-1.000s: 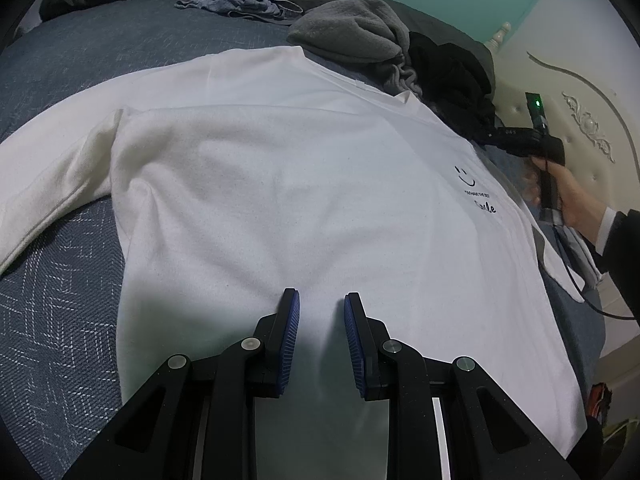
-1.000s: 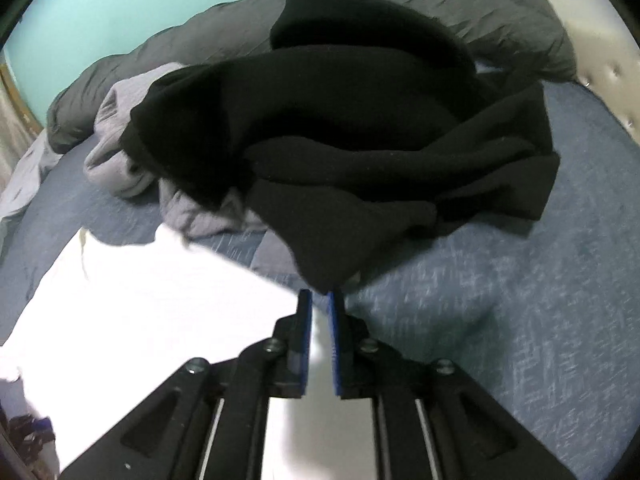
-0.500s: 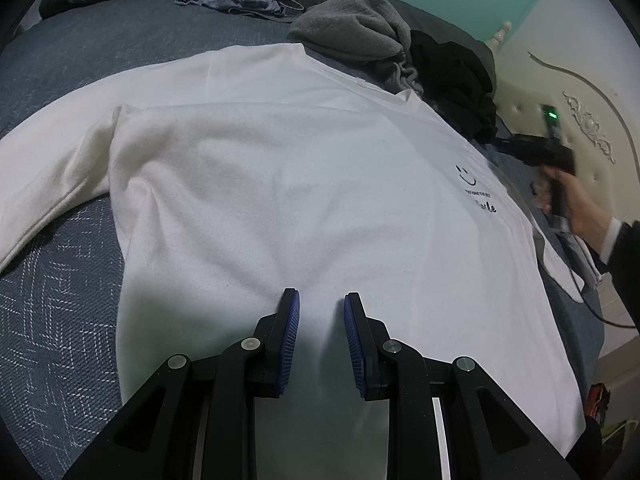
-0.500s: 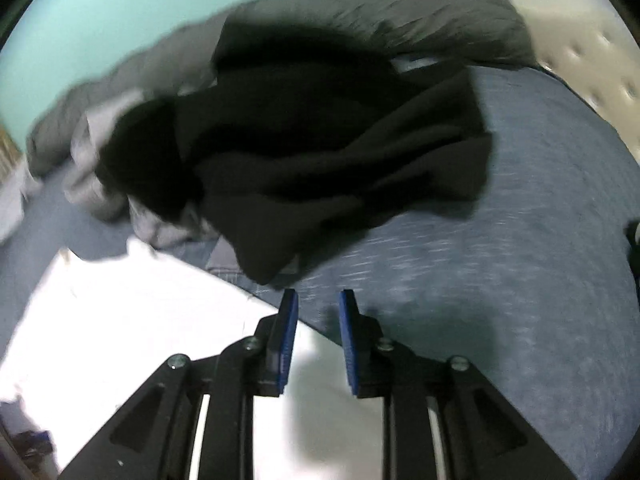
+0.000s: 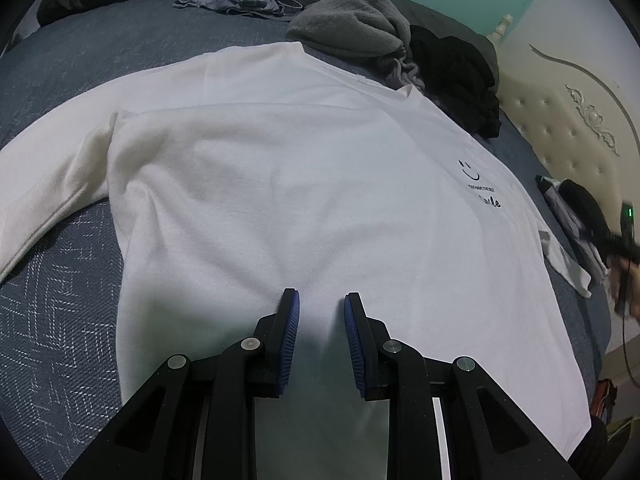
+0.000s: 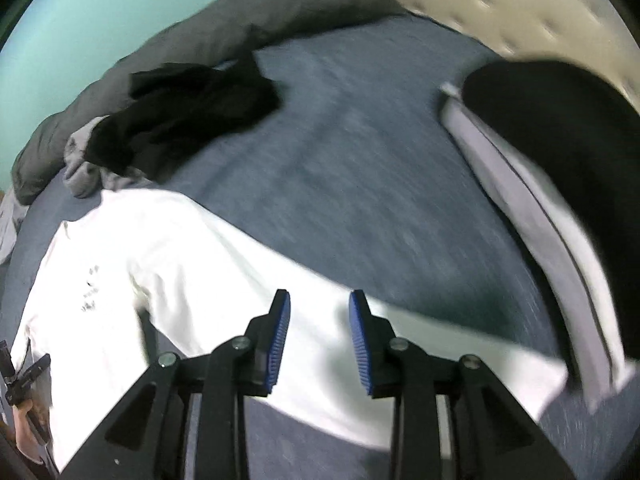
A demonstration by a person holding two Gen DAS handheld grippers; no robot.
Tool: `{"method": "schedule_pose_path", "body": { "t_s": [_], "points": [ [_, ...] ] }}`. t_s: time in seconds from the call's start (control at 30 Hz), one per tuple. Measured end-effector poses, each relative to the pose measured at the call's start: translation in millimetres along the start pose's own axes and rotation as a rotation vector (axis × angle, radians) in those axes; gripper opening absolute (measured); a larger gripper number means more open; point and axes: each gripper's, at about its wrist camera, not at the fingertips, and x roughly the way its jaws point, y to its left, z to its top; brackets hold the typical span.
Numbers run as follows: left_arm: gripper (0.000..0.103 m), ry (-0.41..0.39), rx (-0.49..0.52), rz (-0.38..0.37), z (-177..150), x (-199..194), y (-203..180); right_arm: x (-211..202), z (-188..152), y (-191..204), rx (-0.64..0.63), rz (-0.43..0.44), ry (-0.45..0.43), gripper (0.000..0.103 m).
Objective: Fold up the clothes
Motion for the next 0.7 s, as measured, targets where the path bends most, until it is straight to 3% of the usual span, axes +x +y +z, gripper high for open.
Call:
{"method": "schedule_pose_path", "body": {
  "t_s": [0.13, 0.27, 0.53, 0.7],
  "points": [
    [0.025, -0.004, -0.022, -0.022, -2.1, -2.4, 4.5, 12.4, -24.4, -9.5, 0.061, 0.005, 0.020, 0.030],
    [0.025, 0.003, -0.030, -0.024, -2.6, -5.1, 4.3, 19.2, -43.3, 5.2, 0.075, 0.070, 0.041, 0.030],
    [0.026, 0.058, -0.027, -0.007, -6.2, -41.5, 2.2, 19.3, -89.2, 73.5, -0.051, 0.253, 0.191, 0.030],
    [0.026, 0.087, -0.008, 0.018, -18.5, -80.2, 3.8, 5.1, -123.0, 105.1, -0.137, 0.272, 0.272, 0.030]
  ]
}}
